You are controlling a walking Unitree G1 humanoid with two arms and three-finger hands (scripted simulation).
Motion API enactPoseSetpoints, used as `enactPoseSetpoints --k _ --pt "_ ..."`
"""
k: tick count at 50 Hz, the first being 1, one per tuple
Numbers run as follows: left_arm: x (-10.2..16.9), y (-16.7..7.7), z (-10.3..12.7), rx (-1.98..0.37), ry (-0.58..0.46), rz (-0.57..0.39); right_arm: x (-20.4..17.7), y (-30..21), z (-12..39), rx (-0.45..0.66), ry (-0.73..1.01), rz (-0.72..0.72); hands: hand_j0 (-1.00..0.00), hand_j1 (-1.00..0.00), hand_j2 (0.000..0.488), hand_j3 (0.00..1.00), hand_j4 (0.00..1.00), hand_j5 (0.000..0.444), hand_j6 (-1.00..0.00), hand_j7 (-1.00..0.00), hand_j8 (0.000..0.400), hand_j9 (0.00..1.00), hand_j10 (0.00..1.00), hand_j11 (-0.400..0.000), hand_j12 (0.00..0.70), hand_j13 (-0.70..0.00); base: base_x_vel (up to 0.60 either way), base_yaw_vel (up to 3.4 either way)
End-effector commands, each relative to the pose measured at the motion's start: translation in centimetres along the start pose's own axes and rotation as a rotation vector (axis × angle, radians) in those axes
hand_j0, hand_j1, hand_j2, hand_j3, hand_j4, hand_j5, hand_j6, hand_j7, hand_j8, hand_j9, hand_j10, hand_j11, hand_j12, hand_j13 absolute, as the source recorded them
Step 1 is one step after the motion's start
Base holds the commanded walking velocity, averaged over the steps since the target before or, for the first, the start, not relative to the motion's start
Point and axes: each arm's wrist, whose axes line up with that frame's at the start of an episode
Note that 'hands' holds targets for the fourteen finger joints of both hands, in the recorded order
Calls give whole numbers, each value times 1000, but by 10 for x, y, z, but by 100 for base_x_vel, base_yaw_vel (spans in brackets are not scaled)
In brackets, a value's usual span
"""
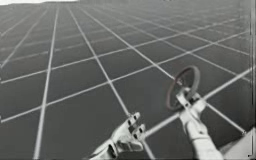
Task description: Pick up and drop off the object
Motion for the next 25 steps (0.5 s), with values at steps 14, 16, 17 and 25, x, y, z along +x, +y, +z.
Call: enactPoseSetpoints --k 14,16,17,25 --pt "1 -5 1 15 1 -11 1 -3 10 26 -30 3 0 0 0 1000 1000 0 0 0 0 1000 1000 -400 0 -700 28 -51" --pt "1 -5 1 15 1 -11 1 -3 10 26 -30 3 0 0 0 1000 1000 0 0 0 0 1000 1000 -400 0 -700 31 -63" --pt "1 -5 1 15 1 -11 1 -3 10 26 -30 3 0 0 0 1000 1000 0 0 0 0 1000 1000 -400 0 -700 32 -62" --pt "1 -5 1 15 1 -11 1 -3 10 26 -30 3 0 0 0 1000 1000 0 0 0 0 1000 1000 -400 0 -700 35 -59"
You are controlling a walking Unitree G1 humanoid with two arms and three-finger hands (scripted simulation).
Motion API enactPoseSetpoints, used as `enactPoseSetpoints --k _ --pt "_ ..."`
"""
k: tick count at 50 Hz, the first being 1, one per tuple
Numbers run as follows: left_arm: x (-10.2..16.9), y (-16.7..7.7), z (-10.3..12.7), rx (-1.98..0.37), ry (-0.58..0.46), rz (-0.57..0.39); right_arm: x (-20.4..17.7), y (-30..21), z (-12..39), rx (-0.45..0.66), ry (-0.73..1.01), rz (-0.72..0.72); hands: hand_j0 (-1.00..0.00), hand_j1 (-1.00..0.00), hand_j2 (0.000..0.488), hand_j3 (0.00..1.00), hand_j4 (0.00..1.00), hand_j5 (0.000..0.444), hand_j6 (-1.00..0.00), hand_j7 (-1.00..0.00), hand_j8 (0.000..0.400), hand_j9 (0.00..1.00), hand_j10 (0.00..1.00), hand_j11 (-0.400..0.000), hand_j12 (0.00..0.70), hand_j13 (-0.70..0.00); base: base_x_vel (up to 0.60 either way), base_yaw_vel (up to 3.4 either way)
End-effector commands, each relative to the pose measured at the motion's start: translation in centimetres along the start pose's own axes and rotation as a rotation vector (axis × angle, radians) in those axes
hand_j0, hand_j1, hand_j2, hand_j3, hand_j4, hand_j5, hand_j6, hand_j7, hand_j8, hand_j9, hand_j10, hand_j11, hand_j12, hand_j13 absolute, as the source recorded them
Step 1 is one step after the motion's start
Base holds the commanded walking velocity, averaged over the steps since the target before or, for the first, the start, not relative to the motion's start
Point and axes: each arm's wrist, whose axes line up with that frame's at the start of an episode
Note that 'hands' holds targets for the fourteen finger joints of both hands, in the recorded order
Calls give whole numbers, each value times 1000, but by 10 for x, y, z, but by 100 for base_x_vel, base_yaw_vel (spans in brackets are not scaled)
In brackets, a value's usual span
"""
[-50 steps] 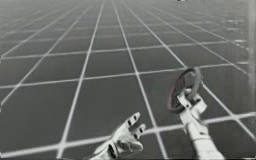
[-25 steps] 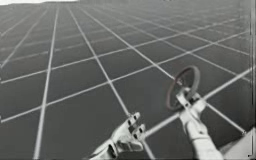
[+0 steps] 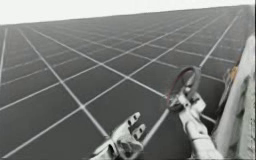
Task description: Pick up and drop off the object
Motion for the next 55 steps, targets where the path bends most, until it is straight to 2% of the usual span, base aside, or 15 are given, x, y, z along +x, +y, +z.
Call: enactPoseSetpoints --k 1,55 --pt "1 0 0 -5 -1 -7 -1 2 6 5 -27 7 0 0 0 1000 1000 0 0 0 0 1000 1000 -400 0 -700 39 -57" --pt "1 0 0 -5 -1 -7 -1 2 6 5 -27 7 0 0 0 1000 1000 0 0 0 0 1000 1000 -400 0 -700 48 -17"
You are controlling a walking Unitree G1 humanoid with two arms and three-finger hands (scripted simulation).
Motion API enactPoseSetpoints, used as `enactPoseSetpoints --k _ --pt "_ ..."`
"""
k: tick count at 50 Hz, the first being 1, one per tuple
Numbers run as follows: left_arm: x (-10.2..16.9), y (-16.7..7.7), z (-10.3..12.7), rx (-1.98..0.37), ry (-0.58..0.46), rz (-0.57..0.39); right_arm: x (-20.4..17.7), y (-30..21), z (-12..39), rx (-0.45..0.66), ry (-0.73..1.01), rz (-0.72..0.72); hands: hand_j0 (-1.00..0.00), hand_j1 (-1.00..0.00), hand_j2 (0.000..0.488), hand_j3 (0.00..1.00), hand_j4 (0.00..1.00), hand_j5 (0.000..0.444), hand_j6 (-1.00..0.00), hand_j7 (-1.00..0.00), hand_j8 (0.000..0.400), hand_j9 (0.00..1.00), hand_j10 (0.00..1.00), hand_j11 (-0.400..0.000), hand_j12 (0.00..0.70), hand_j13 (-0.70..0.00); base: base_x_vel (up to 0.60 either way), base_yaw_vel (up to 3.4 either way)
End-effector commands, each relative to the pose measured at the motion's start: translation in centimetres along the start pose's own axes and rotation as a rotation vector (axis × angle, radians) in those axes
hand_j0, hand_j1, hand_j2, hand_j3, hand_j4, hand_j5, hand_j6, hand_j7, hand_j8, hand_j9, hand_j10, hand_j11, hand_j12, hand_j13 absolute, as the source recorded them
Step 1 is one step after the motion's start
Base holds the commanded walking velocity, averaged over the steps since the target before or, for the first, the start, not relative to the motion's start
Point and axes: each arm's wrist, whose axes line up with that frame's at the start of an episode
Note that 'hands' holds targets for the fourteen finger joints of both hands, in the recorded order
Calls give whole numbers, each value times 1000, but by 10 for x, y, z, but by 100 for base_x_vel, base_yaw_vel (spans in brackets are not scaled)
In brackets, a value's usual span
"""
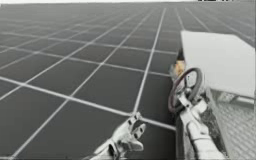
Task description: Pick up and drop off the object
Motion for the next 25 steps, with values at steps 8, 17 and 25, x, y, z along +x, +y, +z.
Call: enactPoseSetpoints --k 8,17,25 --pt "-2 3 0 -13 -11 -4 -6 11 8 3 -35 36 0 0 0 1000 1000 0 0 0 0 1000 1000 -400 0 -700 42 33" --pt "-2 3 0 -13 -11 -4 -6 11 8 3 -35 36 0 0 0 1000 1000 0 0 0 0 1000 1000 -400 0 -700 39 41" --pt "-2 3 0 -13 -11 -4 -6 11 8 3 -35 36 0 0 0 1000 1000 0 0 0 0 1000 1000 -400 0 -700 39 42"
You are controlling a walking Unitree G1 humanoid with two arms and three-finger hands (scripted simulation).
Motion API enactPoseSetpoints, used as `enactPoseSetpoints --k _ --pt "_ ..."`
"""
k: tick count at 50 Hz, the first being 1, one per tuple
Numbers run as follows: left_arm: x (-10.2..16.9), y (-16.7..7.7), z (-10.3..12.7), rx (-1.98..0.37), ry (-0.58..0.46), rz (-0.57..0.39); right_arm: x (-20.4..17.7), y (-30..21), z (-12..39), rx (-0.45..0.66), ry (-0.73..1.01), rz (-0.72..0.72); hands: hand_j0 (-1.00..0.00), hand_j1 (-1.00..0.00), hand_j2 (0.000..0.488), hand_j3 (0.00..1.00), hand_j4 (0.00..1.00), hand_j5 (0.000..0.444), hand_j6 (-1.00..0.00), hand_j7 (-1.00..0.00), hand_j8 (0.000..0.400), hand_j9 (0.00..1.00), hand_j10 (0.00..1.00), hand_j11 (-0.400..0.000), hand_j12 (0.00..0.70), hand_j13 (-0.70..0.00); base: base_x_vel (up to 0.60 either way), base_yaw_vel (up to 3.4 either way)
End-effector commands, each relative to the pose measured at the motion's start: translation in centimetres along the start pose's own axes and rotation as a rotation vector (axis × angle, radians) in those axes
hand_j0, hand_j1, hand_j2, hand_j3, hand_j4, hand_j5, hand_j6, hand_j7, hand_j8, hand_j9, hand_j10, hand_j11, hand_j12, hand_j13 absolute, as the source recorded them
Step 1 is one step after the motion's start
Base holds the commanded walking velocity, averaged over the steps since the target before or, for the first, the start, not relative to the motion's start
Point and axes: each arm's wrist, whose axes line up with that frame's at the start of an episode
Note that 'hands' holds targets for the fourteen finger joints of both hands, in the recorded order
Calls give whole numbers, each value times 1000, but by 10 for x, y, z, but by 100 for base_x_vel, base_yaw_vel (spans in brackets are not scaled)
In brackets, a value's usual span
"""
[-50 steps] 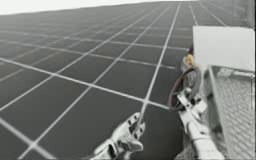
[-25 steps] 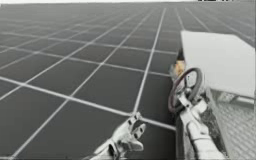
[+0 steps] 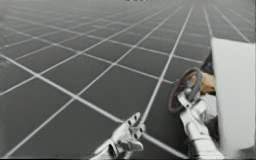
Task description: Pick up and drop off the object
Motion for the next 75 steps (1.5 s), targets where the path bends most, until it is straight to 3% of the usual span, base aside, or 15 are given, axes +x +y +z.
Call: enactPoseSetpoints --k 1,75 --pt "0 -6 2 22 -4 -4 -2 2 9 36 -24 23 0 0 0 1000 1000 0 0 0 0 1000 1000 -400 0 -700 39 41" --pt "0 -6 2 22 -4 -4 -2 2 9 36 -24 23 0 0 0 1000 1000 0 0 0 0 1000 1000 -400 0 -700 39 27"
